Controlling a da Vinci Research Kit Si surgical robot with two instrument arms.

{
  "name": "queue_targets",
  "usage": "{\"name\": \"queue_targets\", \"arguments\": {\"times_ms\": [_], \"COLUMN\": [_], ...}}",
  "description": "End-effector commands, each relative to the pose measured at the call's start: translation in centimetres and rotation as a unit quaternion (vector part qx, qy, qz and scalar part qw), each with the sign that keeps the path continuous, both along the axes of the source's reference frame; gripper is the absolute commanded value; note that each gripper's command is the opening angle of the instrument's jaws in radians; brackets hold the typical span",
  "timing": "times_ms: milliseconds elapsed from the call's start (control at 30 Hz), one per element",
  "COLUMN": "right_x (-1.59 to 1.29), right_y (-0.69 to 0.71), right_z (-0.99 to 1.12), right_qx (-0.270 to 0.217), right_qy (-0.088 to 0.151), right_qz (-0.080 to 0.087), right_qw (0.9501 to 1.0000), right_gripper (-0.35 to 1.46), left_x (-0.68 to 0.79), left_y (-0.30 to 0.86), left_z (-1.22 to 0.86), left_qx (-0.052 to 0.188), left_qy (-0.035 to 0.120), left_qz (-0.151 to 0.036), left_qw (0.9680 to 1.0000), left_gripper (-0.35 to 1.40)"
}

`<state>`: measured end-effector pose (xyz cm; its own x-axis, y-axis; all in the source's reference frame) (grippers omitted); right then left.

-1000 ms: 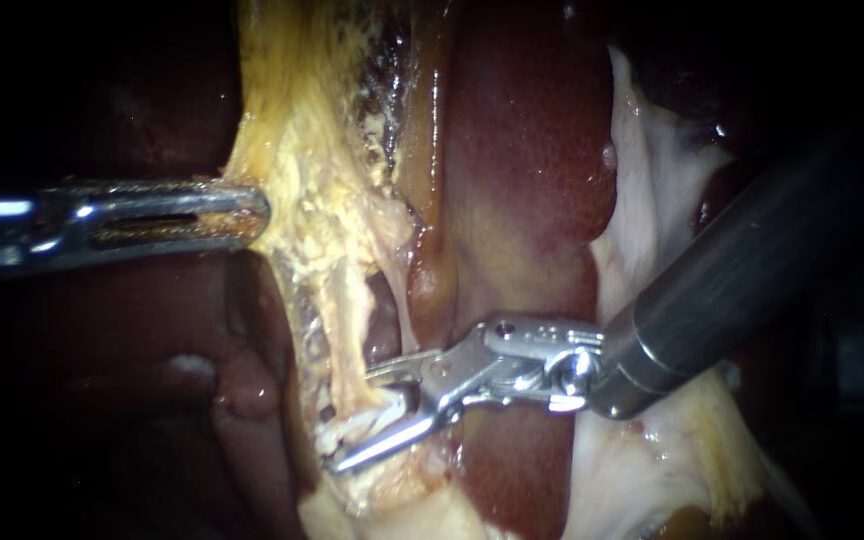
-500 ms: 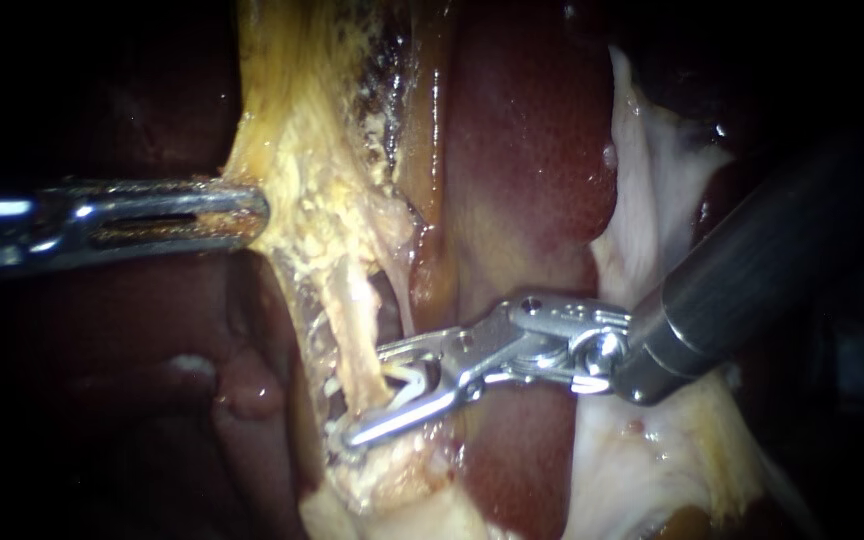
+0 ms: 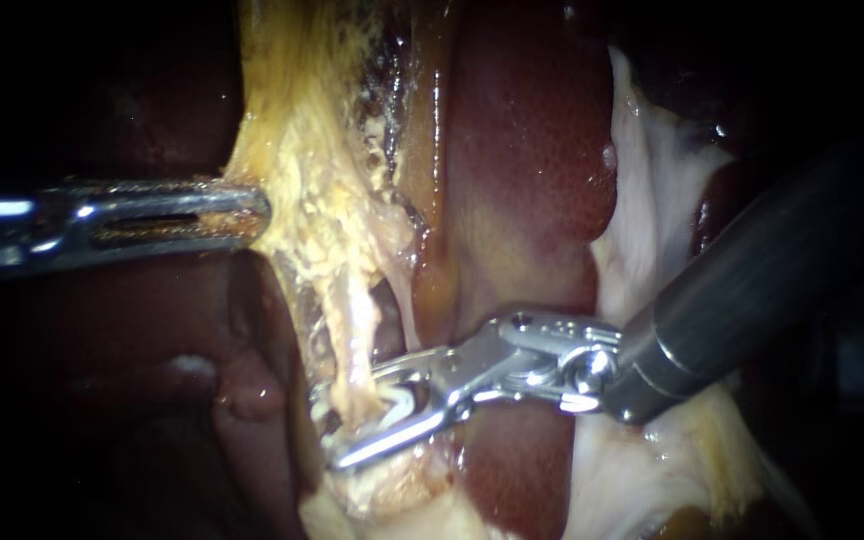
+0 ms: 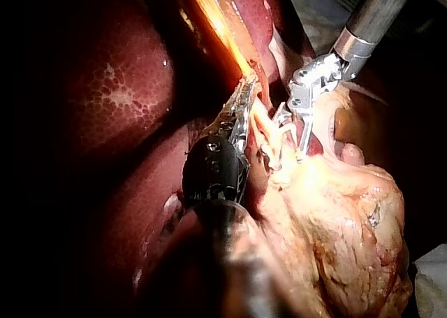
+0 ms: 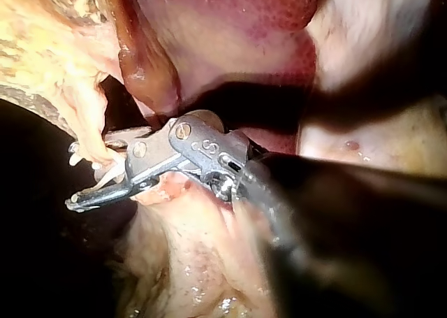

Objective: Clipping second clip left tube

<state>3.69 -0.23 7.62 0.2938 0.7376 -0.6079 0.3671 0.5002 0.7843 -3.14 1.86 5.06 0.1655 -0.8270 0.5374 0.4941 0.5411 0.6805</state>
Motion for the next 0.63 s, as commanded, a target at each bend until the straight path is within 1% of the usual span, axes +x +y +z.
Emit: {"name": "queue_targets", "arguments": {"times_ms": [33,67,133,167,200,367,633], "right_x": [0.00,0.00,-0.01,-0.02,-0.03,-0.05,-0.06], "right_y": [0.00,0.00,0.01,0.01,0.01,0.05,0.06], "right_z": [-0.01,-0.01,0.00,-0.01,-0.01,0.05,0.09], "right_qx": [0.003,0.003,0.019,0.025,0.030,0.040,0.040], "right_qy": [-0.002,-0.003,-0.011,-0.014,-0.016,-0.024,-0.024], "right_qz": [0.001,0.002,0.000,0.000,-0.001,0.002,0.002], "right_qw": [1.0000,1.0000,0.9998,0.9996,0.9994,0.9989,0.9989], "right_gripper": [0.29,0.25,0.03,-0.13,-0.35,-0.35,-0.35], "left_x": [0.00,0.00,0.00,0.00,0.00,0.00,0.00], "left_y": [0.00,0.00,0.00,0.00,0.00,0.01,0.01], "left_z": [0.00,0.00,0.00,0.00,0.00,0.01,0.02], "left_qx": [0.000,0.000,0.000,0.000,0.000,0.000,0.000], "left_qy": [0.000,0.000,0.000,0.000,0.000,0.000,0.000], "left_qz": [0.000,0.000,0.000,0.000,0.000,0.000,0.000], "left_qw": [1.0000,1.0000,1.0000,1.0000,1.0000,1.0000,1.0000], "left_gripper": [-0.35,-0.35,-0.35,-0.35,-0.35,-0.35,-0.35]}}
